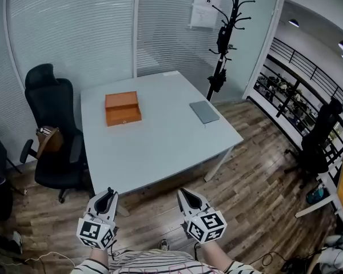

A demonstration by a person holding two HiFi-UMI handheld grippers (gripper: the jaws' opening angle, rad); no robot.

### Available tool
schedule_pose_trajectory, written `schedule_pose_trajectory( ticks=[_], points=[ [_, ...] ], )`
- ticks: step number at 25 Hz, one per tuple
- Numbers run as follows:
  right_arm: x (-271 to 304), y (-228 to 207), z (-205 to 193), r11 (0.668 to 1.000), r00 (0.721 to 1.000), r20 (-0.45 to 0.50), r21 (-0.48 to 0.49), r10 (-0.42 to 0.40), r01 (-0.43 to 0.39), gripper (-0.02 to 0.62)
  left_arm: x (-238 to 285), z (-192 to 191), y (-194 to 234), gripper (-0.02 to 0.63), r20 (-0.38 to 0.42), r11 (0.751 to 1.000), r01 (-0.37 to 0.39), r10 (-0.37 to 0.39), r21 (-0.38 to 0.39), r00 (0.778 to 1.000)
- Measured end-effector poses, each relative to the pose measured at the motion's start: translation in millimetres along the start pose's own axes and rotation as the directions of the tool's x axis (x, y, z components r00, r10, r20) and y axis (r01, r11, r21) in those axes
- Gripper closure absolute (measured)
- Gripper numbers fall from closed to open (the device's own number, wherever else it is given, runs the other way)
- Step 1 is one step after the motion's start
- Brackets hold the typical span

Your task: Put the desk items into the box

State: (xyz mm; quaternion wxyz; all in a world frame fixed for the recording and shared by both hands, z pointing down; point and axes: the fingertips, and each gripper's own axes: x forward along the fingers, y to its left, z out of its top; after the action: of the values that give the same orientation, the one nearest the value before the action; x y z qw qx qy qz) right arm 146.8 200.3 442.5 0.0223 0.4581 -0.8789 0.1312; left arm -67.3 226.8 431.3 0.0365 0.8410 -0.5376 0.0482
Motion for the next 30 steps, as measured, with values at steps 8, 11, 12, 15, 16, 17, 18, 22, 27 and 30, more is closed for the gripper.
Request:
schedule_pose_trajectory(
  ticks=[8,11,12,15,16,17,18,22,27,30],
  points=[
    [29,-29,2,0.998,0.997,-0.026,0.007,0.069,-0.069,0.568,24,-9,0,0.543,-0.032,0.998,-0.057,0.057,-0.010,0.998],
    [48,-31,1,0.997,0.996,-0.039,0.006,0.079,-0.079,0.568,31,-9,18,0.543,-0.023,0.996,-0.086,0.086,-0.011,0.996],
    [54,-32,3,0.997,0.996,-0.042,0.004,0.078,-0.078,0.568,34,-9,25,0.543,-0.020,0.996,-0.090,0.090,-0.010,0.996],
    [77,-35,11,0.998,0.997,-0.035,-0.005,0.068,-0.068,0.568,49,-8,49,0.543,-0.013,0.995,-0.099,0.099,-0.009,0.995],
    [85,-37,15,0.998,0.998,-0.032,-0.007,0.062,-0.062,0.568,55,-7,60,0.543,-0.009,0.995,-0.103,0.103,-0.012,0.995],
    [94,-39,18,0.998,0.998,-0.031,-0.007,0.055,-0.056,0.568,62,-5,69,0.543,-0.006,0.994,-0.105,0.105,-0.014,0.994],
    [102,-40,20,0.999,0.998,-0.031,-0.007,0.049,-0.049,0.568,68,-4,79,0.543,-0.003,0.995,-0.104,0.104,-0.013,0.995],
    [141,-44,30,0.999,0.999,-0.029,-0.015,0.034,-0.034,0.568,94,8,118,0.543,0.008,0.996,-0.093,0.093,0.001,0.996],
    [198,-47,42,1.000,1.000,-0.022,-0.010,0.022,-0.022,0.568,125,30,167,0.543,0.005,0.996,-0.078,0.077,0.036,0.997],
    [229,-45,44,1.000,1.000,-0.025,-0.003,0.016,-0.017,0.568,138,41,196,0.543,0.001,0.997,-0.069,0.069,0.032,0.998]
  ],
)
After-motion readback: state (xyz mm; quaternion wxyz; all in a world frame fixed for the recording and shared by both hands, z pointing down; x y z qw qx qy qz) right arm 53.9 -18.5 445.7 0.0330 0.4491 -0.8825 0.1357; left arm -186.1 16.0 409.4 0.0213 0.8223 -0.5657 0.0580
